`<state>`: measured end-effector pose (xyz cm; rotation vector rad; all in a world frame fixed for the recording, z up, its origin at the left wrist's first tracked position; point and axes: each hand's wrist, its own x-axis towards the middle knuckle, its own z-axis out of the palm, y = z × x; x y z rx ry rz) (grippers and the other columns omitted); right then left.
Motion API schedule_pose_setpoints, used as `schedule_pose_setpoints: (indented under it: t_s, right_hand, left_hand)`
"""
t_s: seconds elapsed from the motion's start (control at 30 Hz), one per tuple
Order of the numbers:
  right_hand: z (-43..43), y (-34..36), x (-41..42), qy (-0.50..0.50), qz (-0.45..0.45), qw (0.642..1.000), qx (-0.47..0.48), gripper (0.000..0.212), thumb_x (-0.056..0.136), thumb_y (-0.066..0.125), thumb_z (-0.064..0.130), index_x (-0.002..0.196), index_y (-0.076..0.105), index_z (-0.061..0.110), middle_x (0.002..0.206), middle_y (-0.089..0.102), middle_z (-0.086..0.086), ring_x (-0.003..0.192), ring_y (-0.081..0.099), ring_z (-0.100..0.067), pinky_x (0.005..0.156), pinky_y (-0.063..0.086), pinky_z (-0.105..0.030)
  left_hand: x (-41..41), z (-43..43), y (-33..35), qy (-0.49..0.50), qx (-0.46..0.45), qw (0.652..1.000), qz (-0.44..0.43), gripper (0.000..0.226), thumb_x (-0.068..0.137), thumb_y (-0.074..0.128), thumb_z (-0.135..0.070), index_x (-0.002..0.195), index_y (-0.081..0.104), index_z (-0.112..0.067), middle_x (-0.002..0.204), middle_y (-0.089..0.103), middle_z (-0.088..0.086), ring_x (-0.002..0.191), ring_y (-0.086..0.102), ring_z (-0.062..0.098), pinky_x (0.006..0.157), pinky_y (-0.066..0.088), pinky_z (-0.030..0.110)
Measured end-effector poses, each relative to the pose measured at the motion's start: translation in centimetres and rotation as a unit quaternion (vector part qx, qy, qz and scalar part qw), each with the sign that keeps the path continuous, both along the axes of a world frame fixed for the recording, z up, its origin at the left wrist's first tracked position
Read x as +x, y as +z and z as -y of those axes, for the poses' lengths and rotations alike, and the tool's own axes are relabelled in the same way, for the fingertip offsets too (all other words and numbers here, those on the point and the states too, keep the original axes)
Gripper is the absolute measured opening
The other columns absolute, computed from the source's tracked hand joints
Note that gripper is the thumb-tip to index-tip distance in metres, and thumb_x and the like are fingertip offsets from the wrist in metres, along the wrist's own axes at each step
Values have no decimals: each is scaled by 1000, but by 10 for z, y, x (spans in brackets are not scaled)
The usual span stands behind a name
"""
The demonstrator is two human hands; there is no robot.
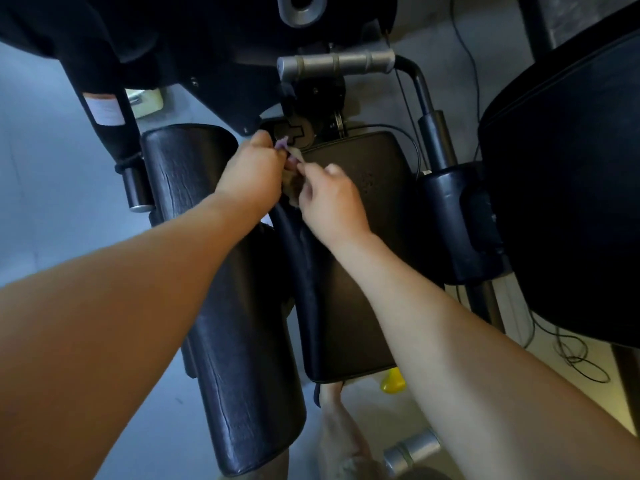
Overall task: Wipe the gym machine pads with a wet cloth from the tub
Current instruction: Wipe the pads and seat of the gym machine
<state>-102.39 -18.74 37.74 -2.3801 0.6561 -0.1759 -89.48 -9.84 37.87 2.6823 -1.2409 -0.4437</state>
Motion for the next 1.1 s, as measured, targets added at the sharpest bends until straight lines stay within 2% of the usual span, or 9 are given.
schedule_pose_setpoints:
  t_s: [0.17,0.27,0.37,0.47,0.57,0.7,0.83,0.93,1.1]
  right_hand:
    - [-9,14,-30,22,-31,998,44,9,91,63,14,99,62,10,94,61,-6,82,61,-21,70,54,-32]
    - [-16,22,-55,36,-43,996,69,11,93,65,17,101,60,12,100,65,-5,89,65,-19,76,56,-30]
    - [-11,16,-36,-9,-54,995,84,9,94,62,14,102,60,12,95,67,-7,86,69,-24,76,60,-38]
    - [-4,13,-9,-108,-55,979,161,16,94,57,11,107,61,18,88,69,-5,80,72,-26,71,63,-45]
    - [-2,14,-6,-131,-63,974,172,9,92,56,11,91,59,20,81,66,-2,72,69,-24,64,62,-45]
    - [-12,24,-48,-124,-100,960,230,7,92,58,19,85,58,21,75,69,-3,61,70,-19,58,61,-45]
    - [-24,32,-78,-108,-121,956,244,5,93,59,21,88,59,20,71,69,-3,59,68,-18,58,60,-46]
    - [-8,26,-55,-116,-111,964,213,6,93,58,16,87,61,17,71,69,-4,56,68,-16,56,61,-40]
    - [9,19,-32,-173,-82,955,227,12,97,56,9,89,63,13,74,69,-9,47,67,-14,45,56,-27]
  left_hand:
    - [-21,-21,-4,-54,-44,997,-42,11,91,56,-27,100,62,-26,114,62,8,100,64,30,89,53,48]
    - [-40,-29,12,-80,-37,994,-66,13,96,61,-14,107,59,-9,110,51,9,97,54,29,78,52,46]
    - [-25,-12,9,-113,-19,993,-19,10,100,55,-22,105,58,-15,105,52,3,90,53,23,71,47,37]
    - [-11,25,6,-88,-34,995,-27,26,97,49,-7,118,65,-10,124,54,17,110,52,36,86,43,40]
    - [-4,38,0,-80,-15,995,-56,32,95,49,-4,119,68,-11,130,52,19,115,50,35,92,42,40]
    - [-27,11,-3,-137,18,986,-95,14,97,56,-29,105,61,-20,119,56,4,102,61,23,86,54,39]
    - [-43,-2,4,-262,40,963,-53,17,99,53,-27,112,56,-18,110,44,-1,98,52,22,74,42,30]
    - [-36,20,10,-208,-19,978,-24,14,102,49,-35,101,53,-22,101,45,-4,88,50,17,73,42,33]
    - [-38,41,2,-129,-6,992,-6,25,99,51,-13,121,59,-4,125,47,16,112,44,35,92,42,41]
